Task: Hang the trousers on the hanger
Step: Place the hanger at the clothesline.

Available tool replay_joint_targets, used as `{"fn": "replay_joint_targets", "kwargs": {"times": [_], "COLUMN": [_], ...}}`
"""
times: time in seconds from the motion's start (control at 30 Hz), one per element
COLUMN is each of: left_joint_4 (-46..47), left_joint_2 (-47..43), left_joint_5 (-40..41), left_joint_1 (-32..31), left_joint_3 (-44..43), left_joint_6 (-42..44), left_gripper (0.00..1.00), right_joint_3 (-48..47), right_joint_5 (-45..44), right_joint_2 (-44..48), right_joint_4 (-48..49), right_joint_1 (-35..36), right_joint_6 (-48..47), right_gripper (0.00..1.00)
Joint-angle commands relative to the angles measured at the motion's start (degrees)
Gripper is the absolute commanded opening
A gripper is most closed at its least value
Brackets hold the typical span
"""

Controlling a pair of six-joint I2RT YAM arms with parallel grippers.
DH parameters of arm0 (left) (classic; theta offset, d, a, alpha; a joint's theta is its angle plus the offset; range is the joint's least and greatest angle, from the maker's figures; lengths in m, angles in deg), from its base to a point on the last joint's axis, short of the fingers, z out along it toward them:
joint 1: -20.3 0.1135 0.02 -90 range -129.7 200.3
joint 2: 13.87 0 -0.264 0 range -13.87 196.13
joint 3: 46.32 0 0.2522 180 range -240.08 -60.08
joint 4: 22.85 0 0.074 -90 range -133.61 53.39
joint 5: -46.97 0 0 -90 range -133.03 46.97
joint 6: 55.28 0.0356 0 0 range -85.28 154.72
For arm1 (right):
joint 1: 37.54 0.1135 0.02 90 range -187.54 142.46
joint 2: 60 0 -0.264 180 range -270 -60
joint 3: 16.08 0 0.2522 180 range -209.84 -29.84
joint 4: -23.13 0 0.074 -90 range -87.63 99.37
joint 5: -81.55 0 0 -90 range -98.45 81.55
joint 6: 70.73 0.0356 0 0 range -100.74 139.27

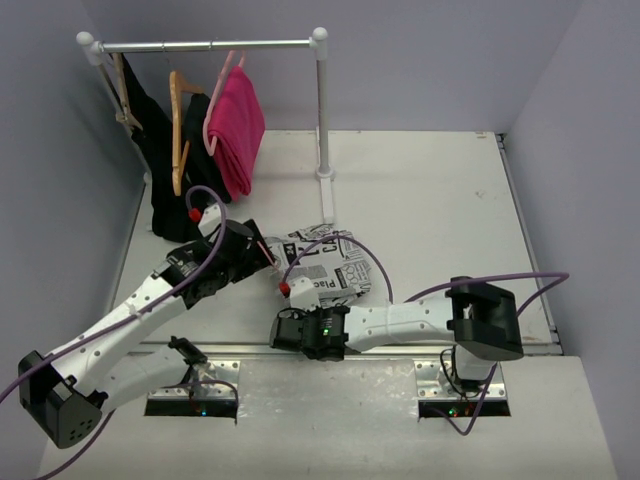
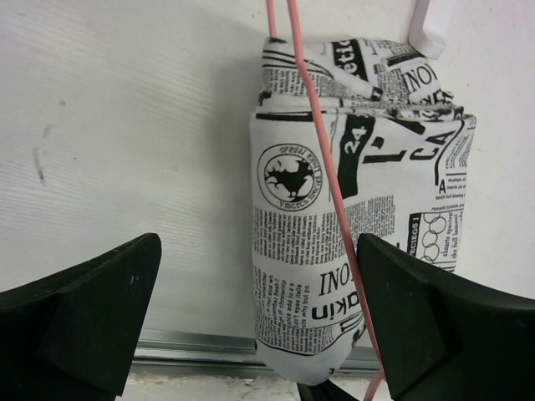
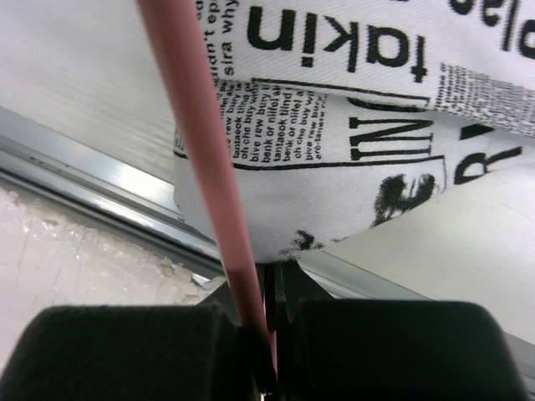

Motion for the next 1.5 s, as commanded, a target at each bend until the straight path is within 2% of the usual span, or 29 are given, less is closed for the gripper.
{"fn": "replay_joint_targets", "kwargs": {"times": [0.0, 0.2, 0.27, 0.37, 0.43, 0.57, 0.63, 0.73, 0.83, 0.93, 1.07, 1.13, 1.23, 1.37, 1.47], "left_joint_4": [1.86, 7.57, 5.51, 0.40, -1.91, -14.25, -18.59, -23.03, -28.79, -27.72, -18.61, -14.96, -11.79, -13.71, -15.51], "left_joint_2": [-3.79, 2.46, 6.20, 10.03, 12.18, 14.34, 11.30, 5.02, -6.82, -15.24, -27.15, -32.91, -38.71, -37.61, -33.60], "left_joint_5": [1.04, -10.36, -8.55, 0.11, 2.92, 9.87, 12.43, 15.89, 21.37, 24.72, 23.43, 20.26, 14.92, 11.80, 11.34], "left_joint_1": [0.33, 0.42, 0.47, 1.40, 2.71, 3.48, 3.51, 3.77, 3.94, 3.88, 3.85, 3.85, 3.85, 3.85, 3.85], "left_joint_3": [1.79, 1.90, 0.73, -1.15, -3.04, -8.52, -9.35, -7.73, -6.19, -6.42, -6.24, -4.54, -1.67, -3.09, -8.07], "left_joint_6": [8.93, 14.73, 9.88, -1.91, -9.49, -21.50, -28.92, -35.43, -41.53, -37.48, -18.46, -12.81, -9.30, -6.07, -1.23], "left_gripper": [1.00, 1.00, 1.00, 1.00, 1.00, 1.00, 1.00, 1.00, 1.00, 1.00, 1.00, 0.93, 0.81, 0.83, 0.88], "right_joint_3": [-2.35, -1.10, 0.02, 0.98, 1.68, 2.26, 2.31, 2.57, 2.55, 1.88, 0.12, -0.92, -2.55, -9.35, -14.96], "right_joint_5": [-4.08, -2.18, -1.24, -1.51, -1.73, -2.51, -2.53, -2.90, -2.95, -2.43, -1.55, -1.17, -0.26, -2.60, -4.00], "right_joint_2": [2.83, 0.46, -0.29, -0.42, -0.24, 0.09, 0.23, 0.76, 1.25, 1.31, 1.08, 0.83, -2.56, -10.93, -17.52], "right_joint_4": [0.97, 7.81, 10.78, 11.56, 11.86, 11.86, 11.86, 11.86, 12.23, 13.14, 13.61, 14.08, 13.83, 5.55, -0.64], "right_joint_1": [-0.45, -0.72, -0.72, -0.72, -0.81, -1.13, -1.81, -2.25, -2.56, -2.56, -2.56, -2.56, -2.49, -0.07, 2.37], "right_joint_6": [0.51, -2.38, -2.67, -1.77, -1.55, -1.65, -1.64, -1.32, -1.14, -1.96, -3.81, -5.14, -6.04, -2.48, 0.56], "right_gripper": [0.00, 0.00, 0.00, 0.00, 0.00, 0.00, 0.00, 0.00, 0.00, 0.00, 0.00, 0.00, 0.00, 0.00, 0.00]}}
